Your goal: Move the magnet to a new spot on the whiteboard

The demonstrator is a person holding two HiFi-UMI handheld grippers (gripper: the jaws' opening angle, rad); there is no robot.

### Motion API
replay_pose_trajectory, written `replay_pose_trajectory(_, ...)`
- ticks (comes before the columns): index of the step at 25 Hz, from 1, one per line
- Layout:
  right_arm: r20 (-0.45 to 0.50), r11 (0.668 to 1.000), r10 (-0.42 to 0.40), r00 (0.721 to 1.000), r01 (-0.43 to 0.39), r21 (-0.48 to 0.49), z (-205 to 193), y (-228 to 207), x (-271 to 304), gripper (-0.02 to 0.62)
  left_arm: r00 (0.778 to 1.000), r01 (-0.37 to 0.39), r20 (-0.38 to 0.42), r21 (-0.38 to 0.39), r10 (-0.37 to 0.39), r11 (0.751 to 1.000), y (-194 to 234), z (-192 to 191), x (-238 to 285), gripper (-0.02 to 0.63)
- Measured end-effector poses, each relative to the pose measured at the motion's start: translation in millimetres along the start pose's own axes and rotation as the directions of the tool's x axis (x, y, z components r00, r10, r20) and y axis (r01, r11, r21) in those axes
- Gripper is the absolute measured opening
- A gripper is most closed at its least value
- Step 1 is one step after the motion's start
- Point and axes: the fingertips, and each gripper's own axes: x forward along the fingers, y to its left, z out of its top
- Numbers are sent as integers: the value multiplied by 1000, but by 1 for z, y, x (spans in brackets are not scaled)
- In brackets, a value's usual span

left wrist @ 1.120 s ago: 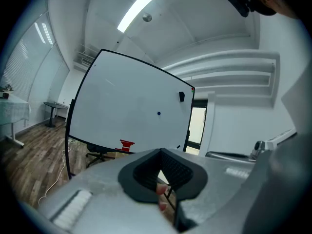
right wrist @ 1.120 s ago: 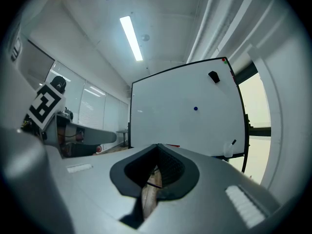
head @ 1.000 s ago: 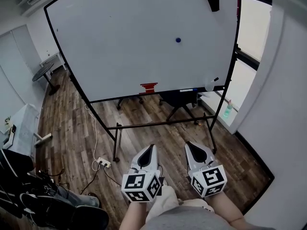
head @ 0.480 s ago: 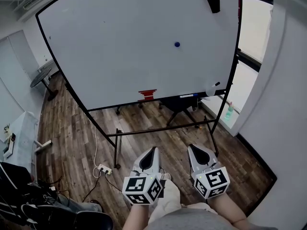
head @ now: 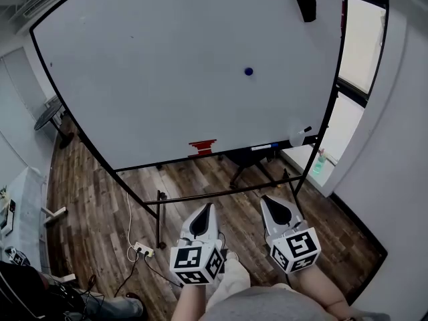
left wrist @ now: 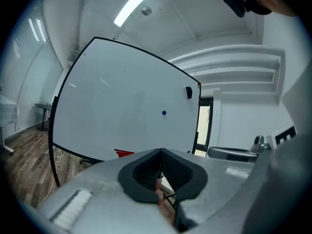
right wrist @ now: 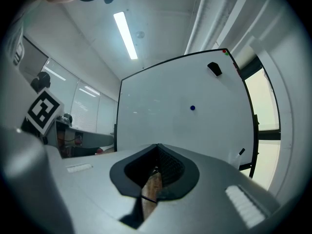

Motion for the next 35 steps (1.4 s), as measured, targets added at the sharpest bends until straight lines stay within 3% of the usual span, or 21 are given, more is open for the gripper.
replay_pose_trajectory(13, 28, 999, -47, 998, 48, -26, 26, -48, 132, -3, 999, 48, -19, 52, -47, 997, 64, 35, 116, 5)
replay_pose_trajectory(26, 30, 989, -76, 997, 79, -125, 58, -95, 230, -3, 994, 106, -48, 58, -103, 993, 106, 37, 192, 5)
replay_pose_trajectory(35, 58, 968, -194, 979, 200, -149, 91, -155, 276, -2, 991, 127, -48, 41, -125, 991, 127, 40, 223, 5)
